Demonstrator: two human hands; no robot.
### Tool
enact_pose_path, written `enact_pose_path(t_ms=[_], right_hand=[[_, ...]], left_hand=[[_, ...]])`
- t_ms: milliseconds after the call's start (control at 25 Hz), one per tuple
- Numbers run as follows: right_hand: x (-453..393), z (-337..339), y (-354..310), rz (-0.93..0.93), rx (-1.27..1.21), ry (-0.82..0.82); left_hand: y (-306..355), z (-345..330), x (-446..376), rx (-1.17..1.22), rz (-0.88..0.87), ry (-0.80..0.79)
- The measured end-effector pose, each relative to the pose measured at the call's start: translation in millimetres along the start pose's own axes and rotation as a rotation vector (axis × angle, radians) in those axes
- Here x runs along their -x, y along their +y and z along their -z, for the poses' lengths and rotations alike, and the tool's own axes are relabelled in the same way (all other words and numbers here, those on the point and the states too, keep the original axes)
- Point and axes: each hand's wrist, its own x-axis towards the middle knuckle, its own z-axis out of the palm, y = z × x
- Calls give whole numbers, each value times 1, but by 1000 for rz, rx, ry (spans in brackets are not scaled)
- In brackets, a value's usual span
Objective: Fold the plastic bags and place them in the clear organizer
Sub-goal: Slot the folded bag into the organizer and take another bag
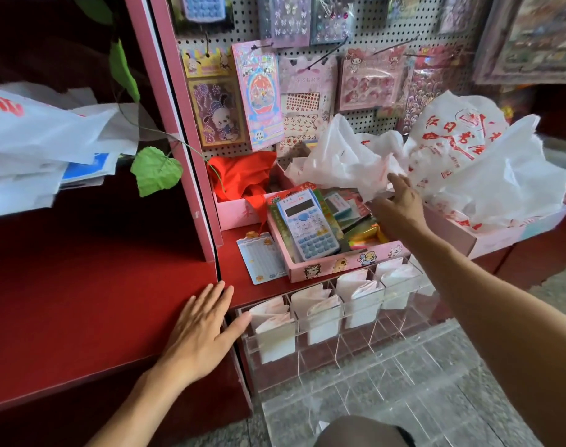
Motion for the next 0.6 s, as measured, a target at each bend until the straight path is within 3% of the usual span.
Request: enact_pose_path(t_ms=[120, 200, 400, 520, 600], right_hand=[[27, 10, -14, 175, -194, 170], [45, 16, -29, 300, -202, 200], [74, 22, -68, 701, -12, 182], [89, 26, -99, 846, -56, 180], [104, 28, -124, 856, -179, 61]], left_hand=[[1, 1, 1, 22, 12, -5], [1, 1, 0, 40, 12, -8], [0, 5, 2, 97, -12, -38], [-4, 11, 10, 131, -35, -66], [-7, 17, 17, 163, -37, -58]])
